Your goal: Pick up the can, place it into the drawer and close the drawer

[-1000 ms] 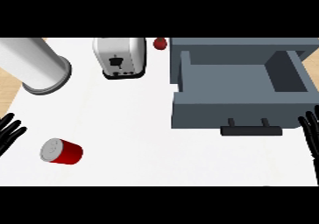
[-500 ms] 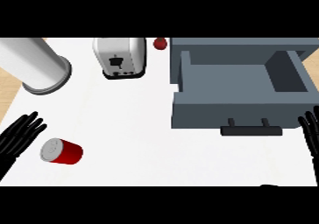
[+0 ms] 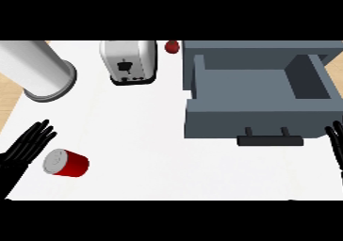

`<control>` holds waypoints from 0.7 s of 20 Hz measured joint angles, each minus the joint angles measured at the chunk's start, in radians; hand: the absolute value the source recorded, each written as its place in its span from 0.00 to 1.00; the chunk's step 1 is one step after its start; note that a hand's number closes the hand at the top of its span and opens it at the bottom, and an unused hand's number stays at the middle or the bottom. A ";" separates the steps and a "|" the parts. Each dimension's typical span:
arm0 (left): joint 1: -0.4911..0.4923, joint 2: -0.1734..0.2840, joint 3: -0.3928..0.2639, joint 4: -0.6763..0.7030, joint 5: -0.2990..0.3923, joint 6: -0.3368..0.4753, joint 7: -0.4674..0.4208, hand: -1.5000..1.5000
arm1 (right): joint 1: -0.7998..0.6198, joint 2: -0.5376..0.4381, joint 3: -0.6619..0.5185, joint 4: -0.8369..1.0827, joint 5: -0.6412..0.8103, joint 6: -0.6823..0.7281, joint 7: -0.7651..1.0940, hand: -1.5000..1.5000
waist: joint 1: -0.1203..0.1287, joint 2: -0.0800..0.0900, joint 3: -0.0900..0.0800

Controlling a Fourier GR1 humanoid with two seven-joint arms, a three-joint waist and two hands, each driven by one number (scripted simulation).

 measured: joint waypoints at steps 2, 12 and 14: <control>0.009 0.008 0.012 0.041 -0.036 -0.010 -0.061 0.00 | 0.011 0.000 -0.009 0.008 -0.004 0.012 -0.014 0.00 | 0.000 0.000 0.000; -0.067 0.076 0.034 0.295 -0.167 0.010 -0.246 0.00 | -0.031 0.027 0.009 0.019 0.031 -0.002 0.003 0.00 | 0.000 0.000 0.000; -0.075 0.088 0.029 0.346 -0.194 0.027 -0.290 0.00 | -0.015 0.024 -0.002 0.013 0.022 0.010 -0.001 0.00 | -0.001 0.000 0.000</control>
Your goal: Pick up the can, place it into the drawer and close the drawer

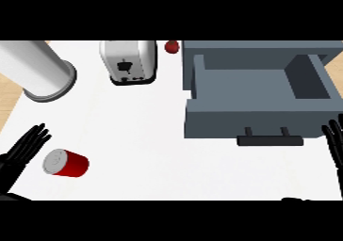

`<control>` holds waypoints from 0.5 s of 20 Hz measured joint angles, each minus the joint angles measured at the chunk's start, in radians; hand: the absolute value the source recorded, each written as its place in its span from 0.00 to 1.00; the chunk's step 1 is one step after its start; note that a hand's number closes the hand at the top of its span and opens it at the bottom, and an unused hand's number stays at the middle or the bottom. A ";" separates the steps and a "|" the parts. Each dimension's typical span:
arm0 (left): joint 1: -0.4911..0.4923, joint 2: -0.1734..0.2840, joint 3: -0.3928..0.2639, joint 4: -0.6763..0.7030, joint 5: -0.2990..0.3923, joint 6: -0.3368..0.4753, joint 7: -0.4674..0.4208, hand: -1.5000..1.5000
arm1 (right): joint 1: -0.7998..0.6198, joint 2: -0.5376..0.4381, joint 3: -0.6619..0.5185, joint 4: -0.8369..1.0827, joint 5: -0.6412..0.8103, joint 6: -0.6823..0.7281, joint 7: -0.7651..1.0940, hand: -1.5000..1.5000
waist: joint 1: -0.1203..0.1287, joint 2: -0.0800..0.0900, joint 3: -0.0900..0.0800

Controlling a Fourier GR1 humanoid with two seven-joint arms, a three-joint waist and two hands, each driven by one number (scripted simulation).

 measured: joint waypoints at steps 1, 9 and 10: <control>-0.002 0.002 -0.008 0.024 -0.021 0.014 -0.023 0.00 | 0.010 0.005 0.002 -0.010 0.000 0.002 -0.001 0.00 | 0.000 0.000 0.000; -0.065 0.057 -0.041 0.227 -0.080 0.077 -0.136 0.00 | 0.015 0.008 -0.010 -0.029 -0.008 0.012 0.001 0.00 | -0.001 0.000 0.000; -0.063 0.055 -0.048 0.231 -0.084 0.087 -0.144 0.00 | 0.020 0.011 -0.012 -0.027 -0.005 0.013 -0.006 0.00 | -0.001 0.000 0.000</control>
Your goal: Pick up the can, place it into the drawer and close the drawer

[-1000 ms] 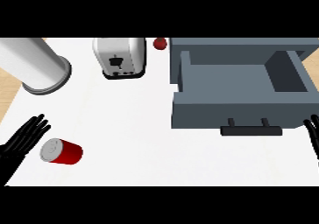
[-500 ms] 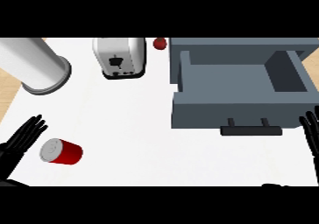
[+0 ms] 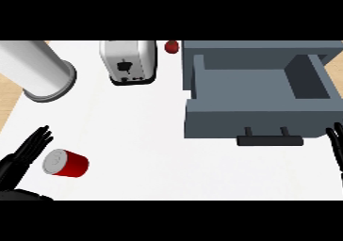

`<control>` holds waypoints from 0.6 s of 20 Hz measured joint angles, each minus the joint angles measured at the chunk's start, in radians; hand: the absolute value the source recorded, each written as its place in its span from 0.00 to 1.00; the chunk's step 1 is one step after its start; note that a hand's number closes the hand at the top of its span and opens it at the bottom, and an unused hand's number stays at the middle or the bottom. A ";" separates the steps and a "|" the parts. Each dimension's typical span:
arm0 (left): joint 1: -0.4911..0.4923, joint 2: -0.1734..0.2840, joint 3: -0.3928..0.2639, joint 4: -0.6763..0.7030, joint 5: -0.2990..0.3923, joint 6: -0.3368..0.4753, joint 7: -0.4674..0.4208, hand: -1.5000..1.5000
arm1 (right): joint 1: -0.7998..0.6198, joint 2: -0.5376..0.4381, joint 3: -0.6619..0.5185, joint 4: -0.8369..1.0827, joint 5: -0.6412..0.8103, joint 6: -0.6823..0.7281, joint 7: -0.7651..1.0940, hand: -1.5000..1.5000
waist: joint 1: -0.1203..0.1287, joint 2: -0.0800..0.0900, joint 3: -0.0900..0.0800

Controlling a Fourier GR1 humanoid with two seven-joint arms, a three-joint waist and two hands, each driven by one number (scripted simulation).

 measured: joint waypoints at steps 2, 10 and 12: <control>-0.007 0.004 -0.008 0.035 -0.005 0.013 -0.020 0.00 | 0.002 0.006 0.005 -0.009 0.009 -0.004 0.008 0.00 | 0.000 0.000 0.000; -0.080 0.028 -0.039 0.219 -0.033 0.059 -0.093 0.00 | 0.009 0.017 0.013 -0.042 0.012 -0.002 0.023 0.00 | -0.003 0.001 0.000; -0.096 0.046 -0.042 0.259 -0.034 0.064 -0.116 0.00 | 0.001 0.015 0.008 -0.040 0.010 -0.002 0.029 0.00 | -0.002 0.001 0.000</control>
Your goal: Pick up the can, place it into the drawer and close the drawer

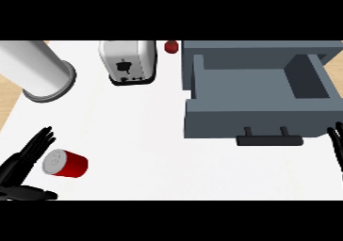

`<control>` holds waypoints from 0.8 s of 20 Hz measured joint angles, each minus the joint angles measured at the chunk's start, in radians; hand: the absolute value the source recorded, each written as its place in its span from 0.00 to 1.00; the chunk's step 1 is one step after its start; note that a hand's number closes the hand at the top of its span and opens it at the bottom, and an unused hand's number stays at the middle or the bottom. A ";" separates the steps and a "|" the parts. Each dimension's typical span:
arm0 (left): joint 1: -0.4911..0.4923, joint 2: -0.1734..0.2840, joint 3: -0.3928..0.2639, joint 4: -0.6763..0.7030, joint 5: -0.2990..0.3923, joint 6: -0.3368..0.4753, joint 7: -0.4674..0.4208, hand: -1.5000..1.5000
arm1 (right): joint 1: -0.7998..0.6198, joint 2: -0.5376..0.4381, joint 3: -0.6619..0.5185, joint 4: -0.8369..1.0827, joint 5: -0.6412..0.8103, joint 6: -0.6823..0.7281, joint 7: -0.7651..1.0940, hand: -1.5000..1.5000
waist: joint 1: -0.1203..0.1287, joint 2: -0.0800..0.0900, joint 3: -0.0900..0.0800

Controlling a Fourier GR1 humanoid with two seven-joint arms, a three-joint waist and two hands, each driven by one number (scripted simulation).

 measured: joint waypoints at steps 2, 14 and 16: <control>0.003 -0.009 -0.013 -0.006 0.004 0.007 0.000 0.00 | 0.008 -0.003 -0.006 0.000 -0.006 0.009 -0.005 0.00 | 0.001 -0.001 0.000; -0.086 -0.039 -0.066 0.120 -0.012 0.070 -0.052 0.00 | -0.021 -0.014 -0.026 -0.019 -0.029 0.006 0.044 0.00 | 0.000 0.000 0.000; -0.102 -0.050 -0.076 0.137 -0.014 0.077 -0.057 0.00 | -0.010 -0.001 -0.014 0.007 -0.005 0.003 0.004 0.00 | 0.000 0.000 0.000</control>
